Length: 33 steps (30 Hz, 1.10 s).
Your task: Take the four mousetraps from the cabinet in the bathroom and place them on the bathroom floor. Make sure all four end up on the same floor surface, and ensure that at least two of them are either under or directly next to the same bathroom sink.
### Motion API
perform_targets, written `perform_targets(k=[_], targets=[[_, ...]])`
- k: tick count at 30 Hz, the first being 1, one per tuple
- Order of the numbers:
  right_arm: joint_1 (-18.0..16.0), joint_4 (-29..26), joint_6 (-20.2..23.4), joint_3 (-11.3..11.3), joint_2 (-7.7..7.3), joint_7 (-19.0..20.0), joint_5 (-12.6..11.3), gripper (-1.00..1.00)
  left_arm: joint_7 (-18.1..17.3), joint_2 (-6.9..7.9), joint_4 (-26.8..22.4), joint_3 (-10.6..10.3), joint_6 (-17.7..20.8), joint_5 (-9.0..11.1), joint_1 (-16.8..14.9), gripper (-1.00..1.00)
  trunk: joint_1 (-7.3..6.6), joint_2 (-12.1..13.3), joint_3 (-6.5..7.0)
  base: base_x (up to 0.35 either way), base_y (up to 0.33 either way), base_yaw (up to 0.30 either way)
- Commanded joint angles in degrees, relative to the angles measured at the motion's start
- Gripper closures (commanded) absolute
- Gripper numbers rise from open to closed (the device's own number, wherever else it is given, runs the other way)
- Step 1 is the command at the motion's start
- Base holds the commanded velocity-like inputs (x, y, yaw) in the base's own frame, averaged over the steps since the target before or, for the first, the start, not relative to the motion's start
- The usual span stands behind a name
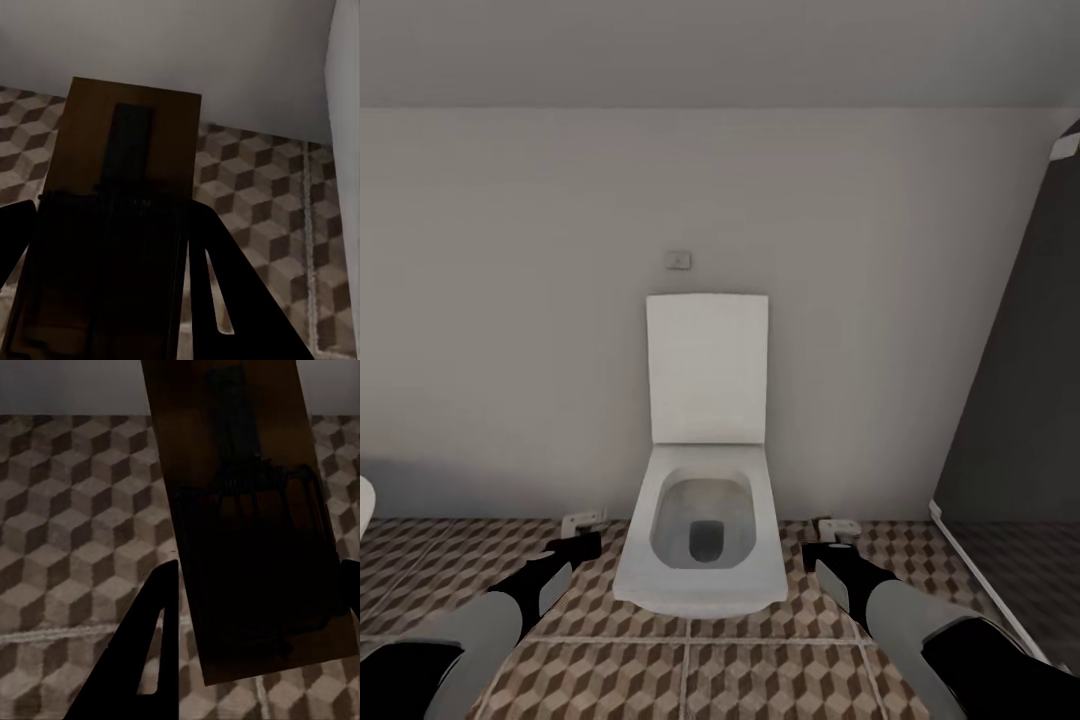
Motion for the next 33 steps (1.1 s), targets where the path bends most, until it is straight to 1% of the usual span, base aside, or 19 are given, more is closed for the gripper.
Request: perform_targets(k=[1, 6, 16, 33], targets=[[0.0, -0.1, 1.0, 0.5, 0.00, -0.2, -0.5, 1.00, 0.1, 0.02, 0.1, -0.5, -0.7, 0.4, 0.0, 1.00, 0.01, 0.0, -0.28, 0.000, 0.000, 0.000], [0.0, -0.1, 3.7, 0.5, 0.08, -0.2, -0.4, 1.00, 0.2, -0.03, 0.2, -0.6, -3.8, 0.4, 0.0, 1.00, 0.14, -0.1, -1.39, 0.000, 0.000, 0.000], [0.0, -0.1, 4.5, 0.5, 0.10, -0.2, -0.4, 1.00, 0.2, -0.06, 0.3, -0.7, -6.3, 0.3, 0.0, 1.00, 0.39, -0.2, -3.61, 0.000, 0.000, 0.000], [0.0, -0.1, 4.0, 0.5, 0.11, -0.2, -0.2, 1.00, 0.1, 0.13, 0.5, -0.8, -6.6, 0.3, 0.0, 1.00, 0.83, -0.5, -7.37, 0.000, 0.000, 0.000]])
